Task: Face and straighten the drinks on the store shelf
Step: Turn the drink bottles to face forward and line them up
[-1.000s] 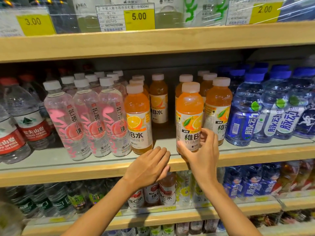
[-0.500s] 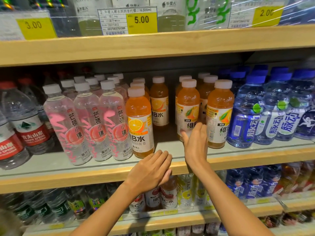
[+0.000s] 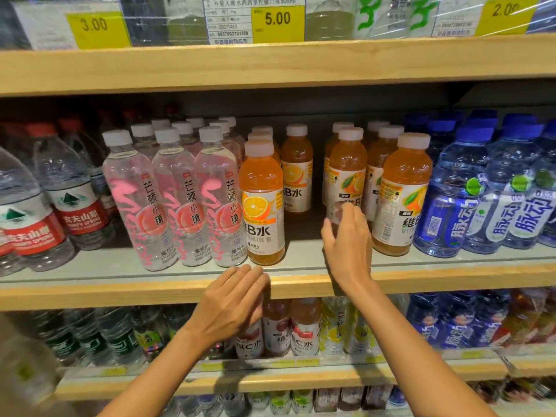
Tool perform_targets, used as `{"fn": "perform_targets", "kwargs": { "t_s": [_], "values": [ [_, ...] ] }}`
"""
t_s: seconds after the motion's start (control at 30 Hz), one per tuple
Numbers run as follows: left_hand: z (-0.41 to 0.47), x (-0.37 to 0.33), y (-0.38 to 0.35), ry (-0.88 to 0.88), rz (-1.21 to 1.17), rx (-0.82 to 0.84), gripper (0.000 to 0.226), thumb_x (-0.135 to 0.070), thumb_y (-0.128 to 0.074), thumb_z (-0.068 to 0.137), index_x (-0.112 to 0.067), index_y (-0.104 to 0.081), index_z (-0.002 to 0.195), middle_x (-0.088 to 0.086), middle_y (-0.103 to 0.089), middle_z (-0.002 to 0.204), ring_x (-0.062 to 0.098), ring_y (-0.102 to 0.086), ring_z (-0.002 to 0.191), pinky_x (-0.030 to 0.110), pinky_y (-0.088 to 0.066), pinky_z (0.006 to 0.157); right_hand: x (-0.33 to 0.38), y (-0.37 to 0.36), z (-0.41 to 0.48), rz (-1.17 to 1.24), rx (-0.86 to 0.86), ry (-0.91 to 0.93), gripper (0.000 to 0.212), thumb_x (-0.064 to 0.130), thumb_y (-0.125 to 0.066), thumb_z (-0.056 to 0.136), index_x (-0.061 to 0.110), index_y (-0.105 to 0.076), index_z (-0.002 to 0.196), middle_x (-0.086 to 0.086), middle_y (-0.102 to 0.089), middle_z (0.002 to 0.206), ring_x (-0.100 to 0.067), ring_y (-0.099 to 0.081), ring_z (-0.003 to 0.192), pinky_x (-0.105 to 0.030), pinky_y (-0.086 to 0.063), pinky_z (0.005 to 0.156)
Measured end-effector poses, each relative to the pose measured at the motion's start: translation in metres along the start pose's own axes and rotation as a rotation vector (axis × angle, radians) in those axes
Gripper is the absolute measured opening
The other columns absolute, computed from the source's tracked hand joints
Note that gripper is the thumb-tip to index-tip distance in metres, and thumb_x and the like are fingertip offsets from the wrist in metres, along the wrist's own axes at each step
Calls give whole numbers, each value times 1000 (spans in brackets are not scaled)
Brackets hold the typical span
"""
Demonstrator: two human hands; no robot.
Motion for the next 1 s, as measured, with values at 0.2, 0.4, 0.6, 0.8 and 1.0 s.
{"fn": "perform_targets", "kwargs": {
  "t_s": [0.2, 0.4, 0.6, 0.8, 1.0],
  "values": [
    [-12, 12, -10, -85, 132, -16, 41, -27, -33, 99, -5, -64, 112, 13, -72, 105, 26, -72, 89, 37, -45, 89, 14, -52, 29, 295, 273, -108, 41, 17, -65, 88, -4, -50, 120, -13, -59, 110, -28, -55, 101, -25, -40, 76],
    [-17, 11, -17, -140, 175, -38, 37, -30, -33, 99, -5, -53, 118, 11, -72, 106, 23, -72, 90, 34, -42, 92, 11, -99, 58, 186, 314, -340, 71, 31, -65, 88, -3, -28, 140, -23, -43, 140, -36, -45, 128, -38, -36, 101],
    [-14, 12, -15, -128, 161, -17, 37, -30, -33, 99, -6, -54, 118, 11, -72, 105, 23, -72, 90, 34, -43, 91, 10, -101, 60, 178, 247, -359, 57, 28, -65, 88, -1, -38, 130, -22, -52, 132, -38, -51, 120, -40, -41, 95],
    [-9, 13, -8, -73, 113, 4, 45, -28, -34, 98, -6, -73, 106, 12, -72, 106, 25, -71, 92, 34, -52, 87, 14, -65, 24, 169, 202, -263, 60, 23, -69, 82, -1, -41, 129, -23, -55, 124, -41, -54, 114, -44, -48, 90],
    [-1, 13, 1, 18, 23, 58, 46, -28, -35, 97, -3, -74, 100, 15, -71, 107, 28, -70, 94, 34, -55, 83, 9, -24, -9, 171, 169, -237, 68, 46, -76, 73, 4, -45, 117, -14, -55, 118, -34, -53, 112, -42, -48, 83]
  ]
}}
Point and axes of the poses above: each hand's wrist, its own z-axis towards the middle knuckle, its own y-axis out of the back of the hand, x = y × z, the point moved 5 cm from there along z, towards the middle knuckle
